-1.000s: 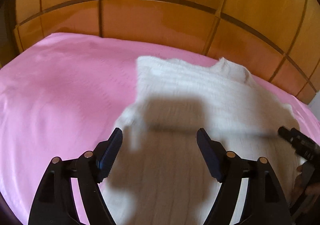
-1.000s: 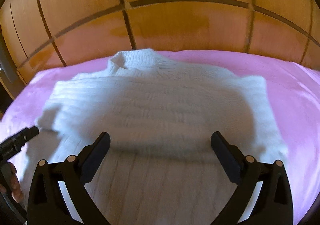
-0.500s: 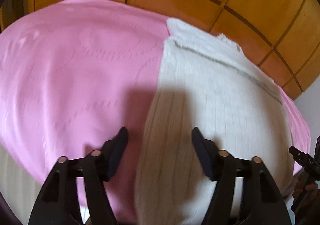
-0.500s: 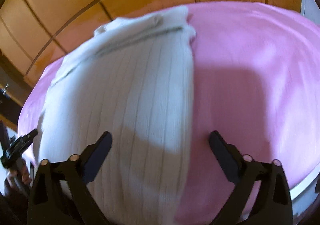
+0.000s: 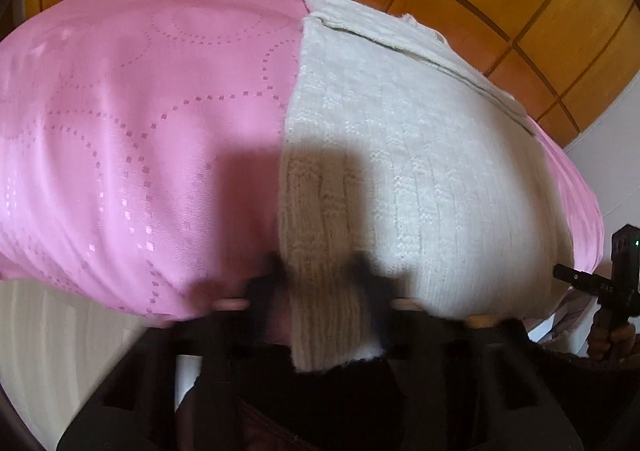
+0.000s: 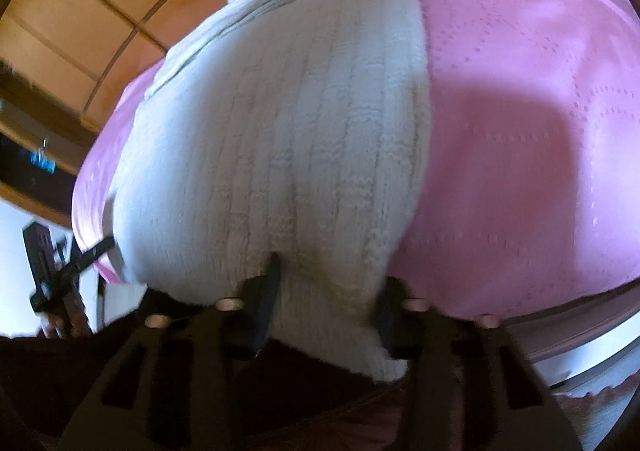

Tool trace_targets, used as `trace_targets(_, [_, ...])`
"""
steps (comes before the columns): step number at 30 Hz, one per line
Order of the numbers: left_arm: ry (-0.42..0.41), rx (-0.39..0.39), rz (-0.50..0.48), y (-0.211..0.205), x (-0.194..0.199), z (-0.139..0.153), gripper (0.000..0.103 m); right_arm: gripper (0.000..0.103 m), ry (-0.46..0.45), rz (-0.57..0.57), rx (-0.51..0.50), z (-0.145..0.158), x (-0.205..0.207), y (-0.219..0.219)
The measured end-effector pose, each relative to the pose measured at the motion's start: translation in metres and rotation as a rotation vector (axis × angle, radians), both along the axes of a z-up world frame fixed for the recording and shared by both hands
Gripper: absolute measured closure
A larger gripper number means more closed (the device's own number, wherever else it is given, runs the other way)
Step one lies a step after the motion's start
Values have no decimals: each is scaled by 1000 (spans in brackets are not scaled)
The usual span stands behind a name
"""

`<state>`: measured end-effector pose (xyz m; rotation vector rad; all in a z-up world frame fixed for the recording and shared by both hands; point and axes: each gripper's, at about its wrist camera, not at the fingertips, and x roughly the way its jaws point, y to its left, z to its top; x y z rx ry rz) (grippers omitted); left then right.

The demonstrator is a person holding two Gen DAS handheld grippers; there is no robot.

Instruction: Fold small clothes

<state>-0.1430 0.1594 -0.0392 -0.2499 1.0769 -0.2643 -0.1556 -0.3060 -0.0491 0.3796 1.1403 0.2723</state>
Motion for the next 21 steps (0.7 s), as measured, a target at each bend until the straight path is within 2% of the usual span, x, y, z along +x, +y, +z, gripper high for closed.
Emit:
trace_targets(1, [-7, -7, -3, 2, 0, 2, 95, 91, -6, 4, 4, 3, -4, -1])
trace_targets(3, [-11, -30, -1, 4, -1, 6, 98, 91, -42, 10, 23, 12, -5, -1])
trace_targets(7, [-39, -165, -1, 8, 5, 25, 98, 91, -122, -4, 145, 36, 0, -4])
trace_targets(12, [-74, -319, 46, 17, 42, 42, 99, 91, -206, -91, 242, 59, 27, -20])
trace_targets(15, [-68, -346, 69, 12, 70, 44, 99, 91, -218, -174, 282, 59, 51, -35])
trace_targets(21, [-49, -309, 124, 2, 153, 44, 99, 91, -143, -305, 321, 41, 113, -66])
